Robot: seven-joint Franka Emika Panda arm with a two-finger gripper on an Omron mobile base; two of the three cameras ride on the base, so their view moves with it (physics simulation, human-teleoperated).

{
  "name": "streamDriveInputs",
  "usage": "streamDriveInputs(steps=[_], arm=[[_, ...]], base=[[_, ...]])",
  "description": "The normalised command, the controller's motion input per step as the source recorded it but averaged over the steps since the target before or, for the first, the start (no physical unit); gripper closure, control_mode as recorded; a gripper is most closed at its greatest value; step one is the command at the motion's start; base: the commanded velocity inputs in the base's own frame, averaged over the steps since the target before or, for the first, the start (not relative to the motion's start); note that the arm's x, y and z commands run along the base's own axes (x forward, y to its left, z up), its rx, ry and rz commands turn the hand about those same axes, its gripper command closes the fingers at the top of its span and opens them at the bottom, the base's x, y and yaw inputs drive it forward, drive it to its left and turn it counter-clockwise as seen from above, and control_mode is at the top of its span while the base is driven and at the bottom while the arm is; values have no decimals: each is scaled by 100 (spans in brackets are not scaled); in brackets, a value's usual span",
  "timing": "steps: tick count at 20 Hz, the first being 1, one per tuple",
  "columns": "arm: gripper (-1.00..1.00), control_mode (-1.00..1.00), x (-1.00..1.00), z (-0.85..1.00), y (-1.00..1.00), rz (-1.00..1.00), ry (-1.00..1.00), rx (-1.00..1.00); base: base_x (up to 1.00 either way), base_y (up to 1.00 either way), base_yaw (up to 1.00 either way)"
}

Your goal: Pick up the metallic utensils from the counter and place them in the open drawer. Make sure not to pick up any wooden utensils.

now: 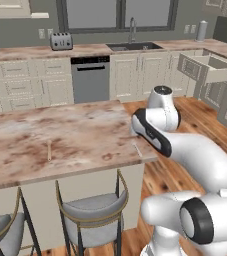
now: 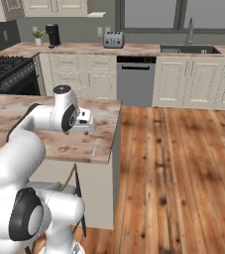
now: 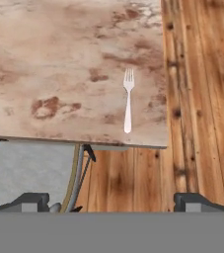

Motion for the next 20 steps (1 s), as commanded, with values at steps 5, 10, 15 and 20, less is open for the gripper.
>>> streamDriveInputs(steps=[5,10,15,20], arm=[[-100,-100,40,-49,0,0,10,0],[-100,-100,31,-40,0,0,8,0],[-100,-100,31,-38,0,0,0,0],[-100,-100,44,-37,-1,0,0,0]], base=[[0,0,0],[0,0,0],[0,0,0],[0,0,0]])
